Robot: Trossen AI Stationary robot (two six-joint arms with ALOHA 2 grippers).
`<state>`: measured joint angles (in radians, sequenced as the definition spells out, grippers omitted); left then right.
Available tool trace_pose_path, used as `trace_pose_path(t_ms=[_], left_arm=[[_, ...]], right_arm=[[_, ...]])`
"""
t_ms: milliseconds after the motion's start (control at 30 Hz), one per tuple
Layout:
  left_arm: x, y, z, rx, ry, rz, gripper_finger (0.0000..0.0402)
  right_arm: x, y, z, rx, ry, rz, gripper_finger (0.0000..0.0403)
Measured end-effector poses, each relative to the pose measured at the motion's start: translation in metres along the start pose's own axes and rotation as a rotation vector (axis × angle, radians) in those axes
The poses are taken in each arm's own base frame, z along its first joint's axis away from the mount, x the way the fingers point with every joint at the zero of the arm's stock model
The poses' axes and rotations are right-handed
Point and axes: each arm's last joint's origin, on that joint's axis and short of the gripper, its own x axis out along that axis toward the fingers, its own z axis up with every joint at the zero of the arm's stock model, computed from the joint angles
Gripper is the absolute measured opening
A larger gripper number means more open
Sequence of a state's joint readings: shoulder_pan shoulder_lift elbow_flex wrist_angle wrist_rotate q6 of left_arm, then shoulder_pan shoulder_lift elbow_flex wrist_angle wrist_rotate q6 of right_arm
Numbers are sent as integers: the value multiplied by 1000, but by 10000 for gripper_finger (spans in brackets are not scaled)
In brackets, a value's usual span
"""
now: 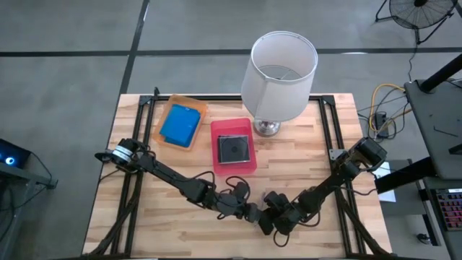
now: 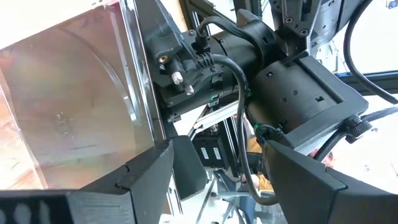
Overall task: Pick & place jewel cases by type
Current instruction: Put the black cd case into the pink bin
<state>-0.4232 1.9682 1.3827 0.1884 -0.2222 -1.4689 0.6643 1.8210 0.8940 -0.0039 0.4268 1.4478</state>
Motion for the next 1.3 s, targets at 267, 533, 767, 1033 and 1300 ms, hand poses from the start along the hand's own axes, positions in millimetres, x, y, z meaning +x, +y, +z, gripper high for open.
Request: trace_pose_path(t_ms=[267, 533, 767, 1033, 1300], left_arm=[[0, 0, 0, 11, 0, 0, 240], [0, 0, 1, 37, 17, -3, 240], [0, -4, 2, 71, 22, -2, 240], [-5, -31, 16, 279, 43, 158, 240], [-31, -54, 42, 444, 107, 435, 240]], right_arm=[[0, 0, 0, -10, 2, -1, 9], [0, 0, 0, -11, 5, 1, 8], [0, 0, 0, -8, 7, 5, 8], [0, 1, 0, -1, 5, 13, 8], [0, 1, 0, -2, 6, 15, 8]])
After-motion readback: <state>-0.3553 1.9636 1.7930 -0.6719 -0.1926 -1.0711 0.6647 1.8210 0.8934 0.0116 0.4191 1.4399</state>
